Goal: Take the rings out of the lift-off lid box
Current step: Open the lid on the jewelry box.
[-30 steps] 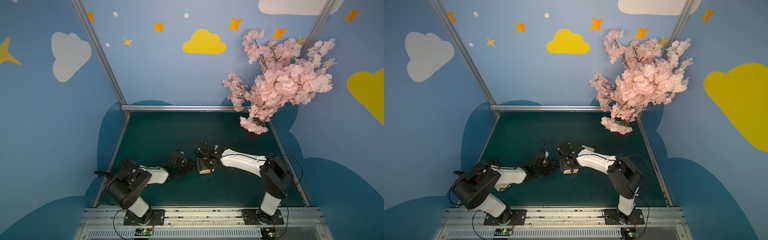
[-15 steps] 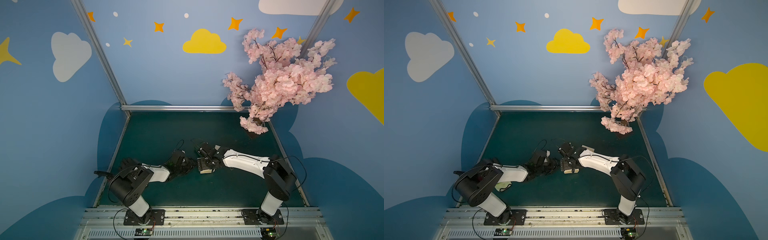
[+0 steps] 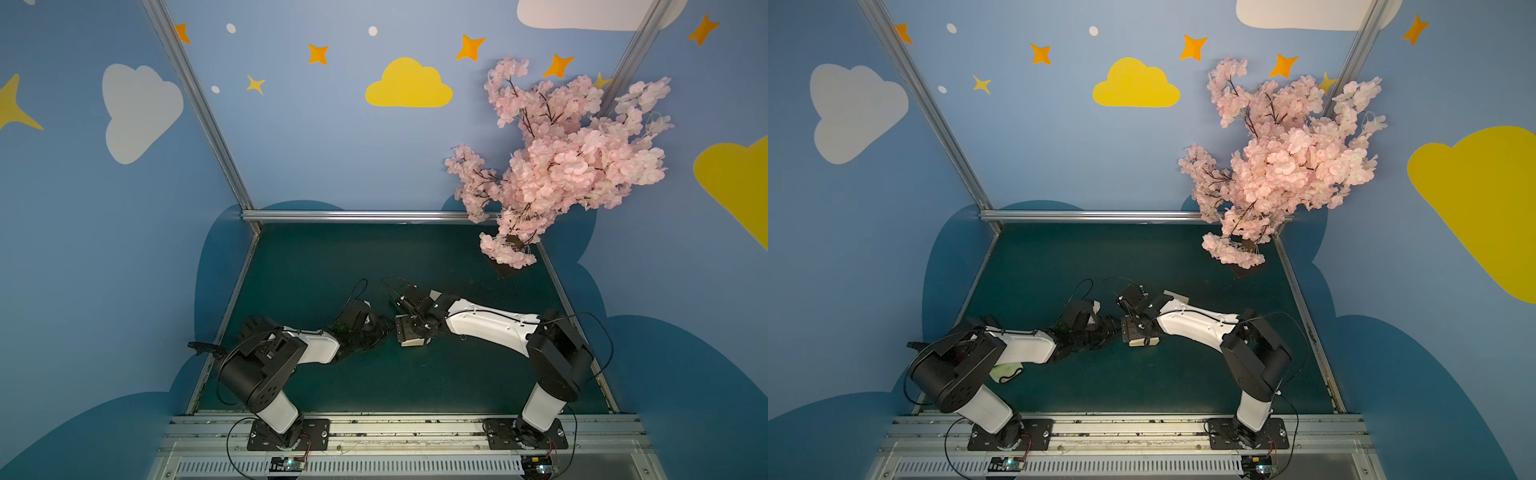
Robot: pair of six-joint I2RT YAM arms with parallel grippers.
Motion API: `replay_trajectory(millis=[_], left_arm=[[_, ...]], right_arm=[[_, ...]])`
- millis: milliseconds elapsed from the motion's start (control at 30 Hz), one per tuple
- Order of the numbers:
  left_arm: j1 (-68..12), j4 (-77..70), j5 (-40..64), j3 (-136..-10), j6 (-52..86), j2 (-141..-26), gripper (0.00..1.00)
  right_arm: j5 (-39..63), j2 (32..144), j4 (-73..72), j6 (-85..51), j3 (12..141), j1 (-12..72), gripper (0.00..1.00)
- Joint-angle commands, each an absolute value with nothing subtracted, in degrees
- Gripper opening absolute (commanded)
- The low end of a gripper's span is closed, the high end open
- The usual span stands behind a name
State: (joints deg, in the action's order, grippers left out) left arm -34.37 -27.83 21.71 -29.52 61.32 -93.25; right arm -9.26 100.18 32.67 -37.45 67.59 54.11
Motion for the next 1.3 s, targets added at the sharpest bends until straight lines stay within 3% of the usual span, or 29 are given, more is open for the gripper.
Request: replay_trajectory(millis=[0, 333, 600, 1000, 1267], left_arm=[[-34.24, -13.07, 19.91, -26.68, 60.47, -97.18, 0.6], [-33.57, -10.99, 20.07, -27.25, 59.55, -96.37, 0.62], [-32.72, -7.29, 18.6, -26.72, 58.15, -92.91, 0.73], [-32.24, -6.5, 17.8, -25.67, 58.26, -90.46, 0.77], [-32.01, -5.87, 16.73, -24.44, 58.02, -86.35, 0.84]], right_arm=[[-9.05, 98.36, 34.99, -37.29, 68.82, 54.67, 0.89], [-8.37, 97.58, 36.07, -37.29, 69.43, 54.75, 0.9], [-13.16, 99.35, 40.39, -35.58, 72.99, 57.04, 0.91], [-13.13, 99.61, 40.07, -36.47, 72.42, 56.78, 0.91], [-12.46, 102.24, 43.28, -38.47, 74.3, 56.25, 0.91]])
